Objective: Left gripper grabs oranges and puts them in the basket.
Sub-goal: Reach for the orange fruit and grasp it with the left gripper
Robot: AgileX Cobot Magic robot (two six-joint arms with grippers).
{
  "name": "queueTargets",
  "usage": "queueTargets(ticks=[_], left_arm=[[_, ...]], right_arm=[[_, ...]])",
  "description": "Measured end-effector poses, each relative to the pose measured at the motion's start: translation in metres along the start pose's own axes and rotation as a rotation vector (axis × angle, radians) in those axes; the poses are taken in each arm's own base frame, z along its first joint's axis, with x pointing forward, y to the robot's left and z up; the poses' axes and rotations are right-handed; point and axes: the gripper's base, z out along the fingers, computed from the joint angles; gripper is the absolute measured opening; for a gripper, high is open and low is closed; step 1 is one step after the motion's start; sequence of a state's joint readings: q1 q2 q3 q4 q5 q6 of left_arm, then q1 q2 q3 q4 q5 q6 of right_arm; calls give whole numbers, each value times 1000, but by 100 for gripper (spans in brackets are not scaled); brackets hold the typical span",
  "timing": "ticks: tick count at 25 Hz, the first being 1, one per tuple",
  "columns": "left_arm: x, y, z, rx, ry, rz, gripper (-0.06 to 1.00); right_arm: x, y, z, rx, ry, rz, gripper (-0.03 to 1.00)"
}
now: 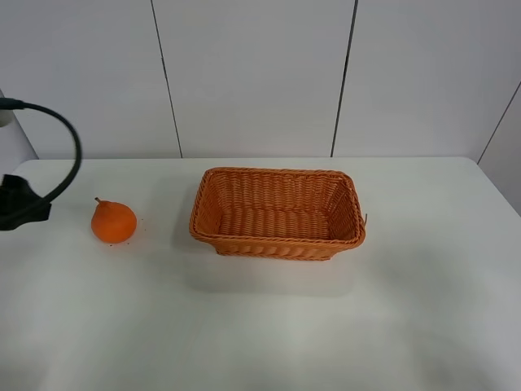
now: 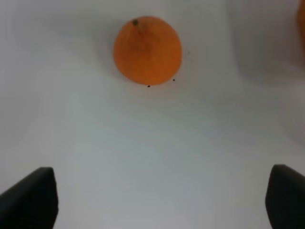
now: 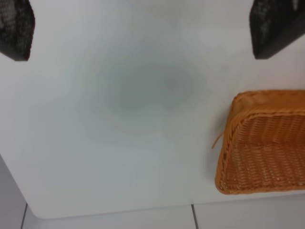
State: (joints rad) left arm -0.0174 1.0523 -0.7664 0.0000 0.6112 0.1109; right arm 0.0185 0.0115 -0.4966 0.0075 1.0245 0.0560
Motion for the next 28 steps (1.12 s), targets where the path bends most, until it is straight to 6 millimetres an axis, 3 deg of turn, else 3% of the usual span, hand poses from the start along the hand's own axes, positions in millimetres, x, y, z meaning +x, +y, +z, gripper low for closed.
queueTargets(ticks=[3, 10, 21, 28], left_arm=[[-16, 2, 46, 11, 95, 9, 97], [-34, 4, 122, 24, 180, 44, 96], [-43, 4, 204, 46, 265, 95, 96], [-42, 4, 245, 57, 302, 122, 96]], right_arm=[[0, 0, 0, 0, 0, 0, 69], [0, 0, 0, 0, 0, 0, 69], [0, 0, 0, 0, 0, 0, 69], [0, 0, 0, 0, 0, 0, 69]])
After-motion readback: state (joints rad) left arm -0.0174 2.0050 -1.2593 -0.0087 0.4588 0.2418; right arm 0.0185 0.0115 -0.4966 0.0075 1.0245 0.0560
